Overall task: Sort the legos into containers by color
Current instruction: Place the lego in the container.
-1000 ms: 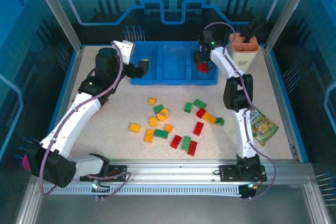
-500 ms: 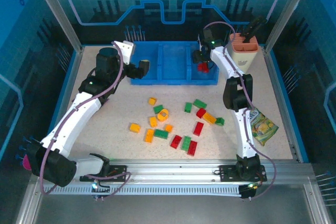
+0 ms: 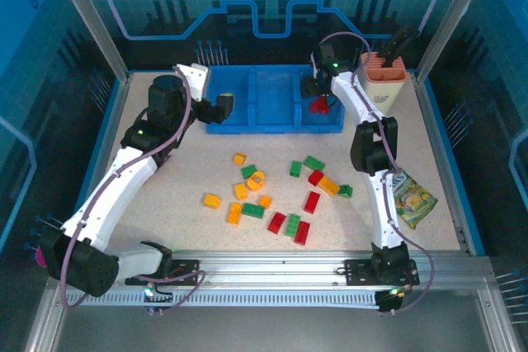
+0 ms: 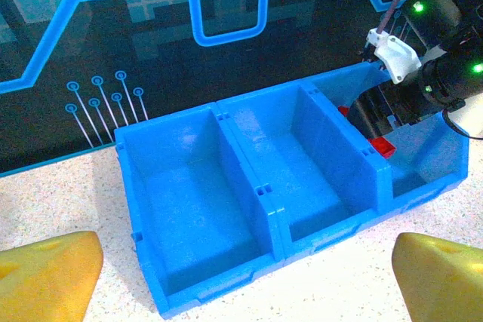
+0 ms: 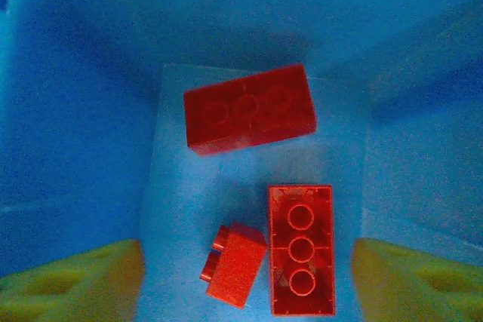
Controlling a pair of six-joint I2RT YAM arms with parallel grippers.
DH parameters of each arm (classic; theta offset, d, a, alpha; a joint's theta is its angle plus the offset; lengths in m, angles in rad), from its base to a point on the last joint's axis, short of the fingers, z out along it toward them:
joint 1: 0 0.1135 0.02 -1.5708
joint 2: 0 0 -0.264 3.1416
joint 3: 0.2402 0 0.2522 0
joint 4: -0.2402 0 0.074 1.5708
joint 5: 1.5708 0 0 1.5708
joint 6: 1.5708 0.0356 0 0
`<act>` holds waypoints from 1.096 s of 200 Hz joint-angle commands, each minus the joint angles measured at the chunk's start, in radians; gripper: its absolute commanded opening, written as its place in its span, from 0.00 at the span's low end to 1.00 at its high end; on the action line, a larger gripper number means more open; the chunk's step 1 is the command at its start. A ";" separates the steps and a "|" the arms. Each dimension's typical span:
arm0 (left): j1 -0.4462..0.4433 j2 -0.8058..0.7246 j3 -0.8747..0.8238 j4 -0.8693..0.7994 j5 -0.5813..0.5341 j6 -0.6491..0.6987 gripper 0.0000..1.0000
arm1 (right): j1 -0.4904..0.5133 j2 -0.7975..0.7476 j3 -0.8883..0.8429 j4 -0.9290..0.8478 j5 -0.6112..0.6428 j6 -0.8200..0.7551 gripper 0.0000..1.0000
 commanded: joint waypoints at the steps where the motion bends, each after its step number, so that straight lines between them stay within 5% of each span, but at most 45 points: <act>1: -0.005 -0.039 0.007 -0.004 -0.009 -0.003 1.00 | -0.001 -0.006 0.036 -0.032 -0.009 -0.009 0.59; 47: -0.006 -0.040 0.005 0.015 -0.009 -0.002 0.99 | 0.022 -0.141 -0.066 -0.021 -0.030 -0.005 0.44; 86: -0.005 -0.055 -0.003 0.022 -0.006 -0.001 0.99 | 0.075 -0.435 -0.441 0.060 -0.016 0.004 0.43; 146: -0.005 -0.100 -0.013 0.011 -0.021 -0.024 1.00 | 0.166 -0.849 -0.999 0.073 -0.058 0.121 0.48; 219: -0.005 -0.126 -0.062 0.069 0.022 -0.043 0.99 | 0.197 -1.005 -1.362 0.065 -0.066 0.098 0.67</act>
